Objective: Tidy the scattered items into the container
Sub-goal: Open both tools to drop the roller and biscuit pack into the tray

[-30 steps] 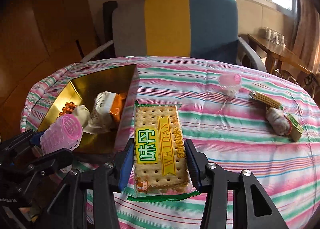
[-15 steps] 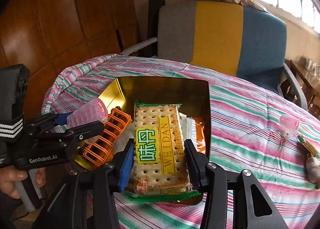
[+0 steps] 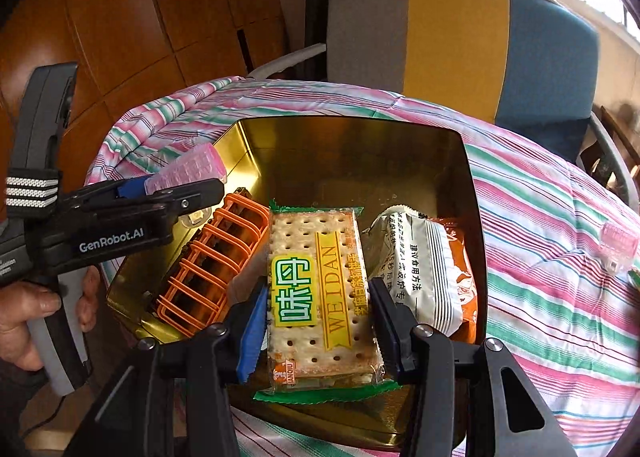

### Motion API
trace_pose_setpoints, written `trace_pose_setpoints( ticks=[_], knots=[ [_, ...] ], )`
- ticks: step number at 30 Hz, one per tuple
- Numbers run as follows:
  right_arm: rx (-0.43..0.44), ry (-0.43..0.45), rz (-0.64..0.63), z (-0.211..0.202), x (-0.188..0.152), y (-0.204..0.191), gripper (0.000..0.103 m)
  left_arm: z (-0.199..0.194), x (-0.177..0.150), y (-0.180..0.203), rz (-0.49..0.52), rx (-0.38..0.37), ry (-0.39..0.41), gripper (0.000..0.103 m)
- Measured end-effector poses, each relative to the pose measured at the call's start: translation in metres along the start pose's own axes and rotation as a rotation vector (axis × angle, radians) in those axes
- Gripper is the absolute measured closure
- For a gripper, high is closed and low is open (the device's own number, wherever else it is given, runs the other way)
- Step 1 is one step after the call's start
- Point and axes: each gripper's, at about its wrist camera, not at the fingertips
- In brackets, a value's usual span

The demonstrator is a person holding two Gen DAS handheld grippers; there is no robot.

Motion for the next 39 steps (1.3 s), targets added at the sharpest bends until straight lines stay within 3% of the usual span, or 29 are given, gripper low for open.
trace_pose_setpoints(
  ticks=[15,20,34,39],
  knots=[
    [-0.011,-0.024,-0.008,0.005,-0.009,0.000,0.053,0.007,-0.001,0.004,-0.004,0.043,-0.029,0.030],
    [-0.007,-0.013,-0.003,0.000,-0.009,-0.001,0.048,0.001,-0.002,0.002,-0.019,0.055,-0.027,0.030],
    [-0.010,0.029,0.027,-0.023,-0.016,0.003,0.043,-0.023,0.002,-0.016,-0.098,0.118,0.024,0.029],
    [-0.003,0.063,0.072,-0.042,-0.019,0.015,0.040,-0.026,0.008,-0.022,-0.117,0.020,0.024,0.020]
  ],
)
Point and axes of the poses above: each gripper's, at about its wrist camera, not at the fingertips, and z roughly the way its jaws point, y to its right, x to its top, and after that the axes turned 7 degrees about z, right-handed
